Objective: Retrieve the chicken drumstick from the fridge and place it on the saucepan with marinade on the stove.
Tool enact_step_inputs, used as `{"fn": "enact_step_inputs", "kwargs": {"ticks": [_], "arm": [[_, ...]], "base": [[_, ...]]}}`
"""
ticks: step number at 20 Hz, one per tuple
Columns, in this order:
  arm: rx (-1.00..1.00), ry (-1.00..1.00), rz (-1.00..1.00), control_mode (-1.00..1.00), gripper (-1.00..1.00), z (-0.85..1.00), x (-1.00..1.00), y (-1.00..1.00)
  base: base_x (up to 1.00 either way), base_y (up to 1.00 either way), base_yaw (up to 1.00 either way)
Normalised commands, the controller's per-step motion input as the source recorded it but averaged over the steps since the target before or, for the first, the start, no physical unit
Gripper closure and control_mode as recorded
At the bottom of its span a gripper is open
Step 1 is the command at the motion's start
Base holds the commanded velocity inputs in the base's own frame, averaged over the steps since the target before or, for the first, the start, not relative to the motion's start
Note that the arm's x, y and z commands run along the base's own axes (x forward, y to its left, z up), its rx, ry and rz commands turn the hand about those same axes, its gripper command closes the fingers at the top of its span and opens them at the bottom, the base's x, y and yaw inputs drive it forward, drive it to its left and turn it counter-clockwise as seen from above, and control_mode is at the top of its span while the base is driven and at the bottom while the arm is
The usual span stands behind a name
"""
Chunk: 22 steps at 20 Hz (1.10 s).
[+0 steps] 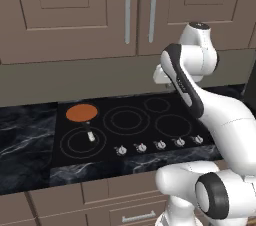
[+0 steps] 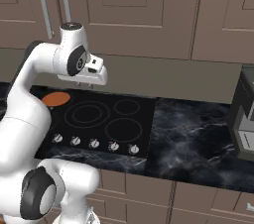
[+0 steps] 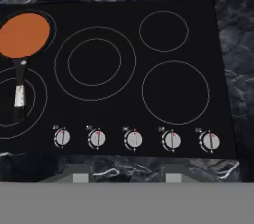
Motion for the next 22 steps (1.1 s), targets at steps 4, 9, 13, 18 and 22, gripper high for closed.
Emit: {"fn": "enact_step_inputs", "kwargs": {"ticks": [4, 9, 13, 18, 22], "arm": [[0.00, -0.12, 0.00, -1.00, -1.00, 0.00, -0.40, 0.00], [0.00, -0.30, 0.00, -1.00, -1.00, -0.06, -0.98, 0.00], [0.00, -0.25, 0.00, -1.00, -1.00, -0.13, -0.99, -0.01], [0.03, -0.14, 0.00, -1.00, -1.00, -0.09, -0.84, -0.05], [0.01, -0.06, 0.00, -1.00, -1.00, -0.12, -0.77, -0.02]], "base": [[0.00, 0.00, 0.00], [0.00, 0.00, 0.00], [0.00, 0.00, 0.00], [0.00, 0.00, 0.00], [0.00, 0.00, 0.00]]}}
